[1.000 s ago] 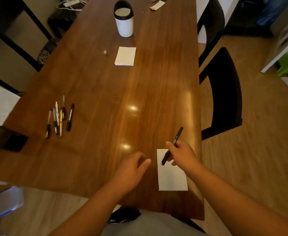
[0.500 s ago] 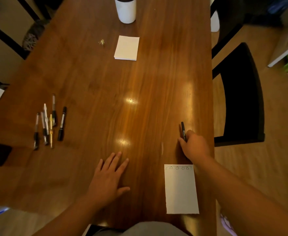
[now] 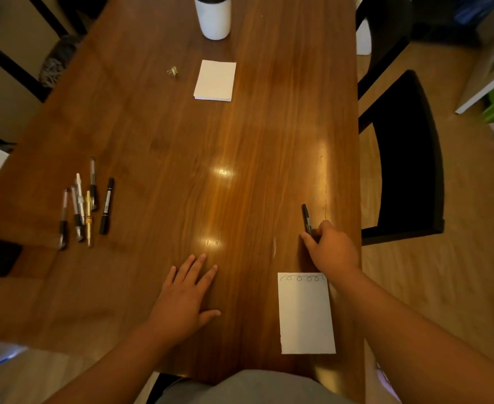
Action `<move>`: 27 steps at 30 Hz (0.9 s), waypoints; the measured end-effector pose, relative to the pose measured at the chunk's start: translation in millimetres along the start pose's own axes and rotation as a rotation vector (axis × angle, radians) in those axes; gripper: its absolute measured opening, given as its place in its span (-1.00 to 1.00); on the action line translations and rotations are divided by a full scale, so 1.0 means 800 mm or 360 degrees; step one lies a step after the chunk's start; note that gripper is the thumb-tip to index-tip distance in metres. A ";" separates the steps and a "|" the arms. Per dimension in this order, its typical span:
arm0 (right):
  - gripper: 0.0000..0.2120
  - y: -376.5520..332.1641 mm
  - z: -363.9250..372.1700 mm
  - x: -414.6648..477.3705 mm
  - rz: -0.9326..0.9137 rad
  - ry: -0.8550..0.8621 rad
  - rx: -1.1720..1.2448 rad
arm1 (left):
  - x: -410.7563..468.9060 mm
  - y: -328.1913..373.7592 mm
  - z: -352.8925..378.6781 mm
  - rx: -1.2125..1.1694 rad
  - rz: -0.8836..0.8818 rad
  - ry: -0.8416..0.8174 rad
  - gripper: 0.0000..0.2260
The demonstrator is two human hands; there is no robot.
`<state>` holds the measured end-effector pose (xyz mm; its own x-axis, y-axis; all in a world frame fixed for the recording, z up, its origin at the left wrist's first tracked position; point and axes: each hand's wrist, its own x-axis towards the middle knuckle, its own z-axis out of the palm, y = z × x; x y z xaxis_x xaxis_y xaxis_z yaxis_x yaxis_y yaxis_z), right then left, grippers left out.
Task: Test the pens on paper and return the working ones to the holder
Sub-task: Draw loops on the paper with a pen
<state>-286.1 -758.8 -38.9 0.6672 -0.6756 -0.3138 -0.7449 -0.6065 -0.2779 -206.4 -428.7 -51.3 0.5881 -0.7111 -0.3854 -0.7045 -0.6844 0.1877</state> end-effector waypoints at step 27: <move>-0.78 -0.278 0.130 -0.183 -0.0798 -0.0720 0.0038 | -0.149 -0.259 -0.038 -0.0772 -0.0462 -0.0026 -0.76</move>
<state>-218.5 -481.4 -25.6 0.8694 -0.0697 -0.4892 -0.3487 -0.7880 -0.5074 -118.5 -206.7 -16.7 0.7215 -0.4826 -0.4965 -0.2492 -0.8500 0.4641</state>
